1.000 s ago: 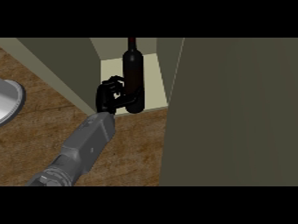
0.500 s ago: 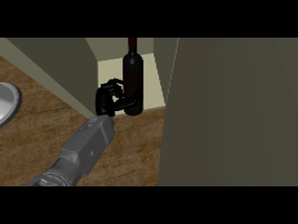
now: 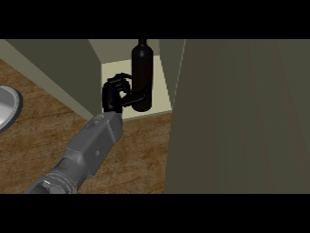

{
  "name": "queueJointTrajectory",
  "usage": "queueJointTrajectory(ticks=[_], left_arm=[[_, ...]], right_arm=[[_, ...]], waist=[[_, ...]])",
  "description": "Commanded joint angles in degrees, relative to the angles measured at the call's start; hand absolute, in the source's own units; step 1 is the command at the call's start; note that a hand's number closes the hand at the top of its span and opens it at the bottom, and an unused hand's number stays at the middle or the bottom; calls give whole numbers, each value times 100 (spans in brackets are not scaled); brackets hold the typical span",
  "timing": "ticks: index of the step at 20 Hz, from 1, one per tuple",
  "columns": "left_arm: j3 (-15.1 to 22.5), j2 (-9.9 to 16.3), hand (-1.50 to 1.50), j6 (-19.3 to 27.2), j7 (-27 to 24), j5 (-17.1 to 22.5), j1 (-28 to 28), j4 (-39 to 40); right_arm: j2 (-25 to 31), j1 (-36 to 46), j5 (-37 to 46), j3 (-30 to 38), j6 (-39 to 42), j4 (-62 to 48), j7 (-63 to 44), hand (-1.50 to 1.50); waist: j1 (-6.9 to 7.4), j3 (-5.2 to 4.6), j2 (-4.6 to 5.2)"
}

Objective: Pick up the wine, place it into the cabinet and close the cabinet

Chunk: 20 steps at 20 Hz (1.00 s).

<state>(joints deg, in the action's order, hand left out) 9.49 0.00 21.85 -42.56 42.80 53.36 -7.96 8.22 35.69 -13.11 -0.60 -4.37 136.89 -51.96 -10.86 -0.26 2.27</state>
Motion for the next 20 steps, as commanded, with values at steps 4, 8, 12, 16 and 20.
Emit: queueJointTrajectory(ticks=[4, 8, 12, 16, 20], left_arm=[[72, 0, 150, 340, 190, 152, 408, -3], [105, 0, 150, 512, 407, 166, 751, 73], [130, 0, 150, 578, 539, 181, 908, 149], [26, 0, 150, 517, 708, 254, 1106, 221], [-54, 56, 150, 503, 1007, 279, 1295, 401]], right_arm=[[6, -156, -58, 54, 84, 41, 106, -150], [52, -202, -52, 170, 122, 58, 174, -150], [5, -312, -56, 80, 149, 36, 181, -150], [67, -364, -116, 194, 204, 41, 198, -150], [58, -505, -99, 286, 239, 221, 355, -150]], waist=[[81, 8, 19], [111, 13, 30], [146, 11, 31], [196, 12, 45], [249, 20, 48]])
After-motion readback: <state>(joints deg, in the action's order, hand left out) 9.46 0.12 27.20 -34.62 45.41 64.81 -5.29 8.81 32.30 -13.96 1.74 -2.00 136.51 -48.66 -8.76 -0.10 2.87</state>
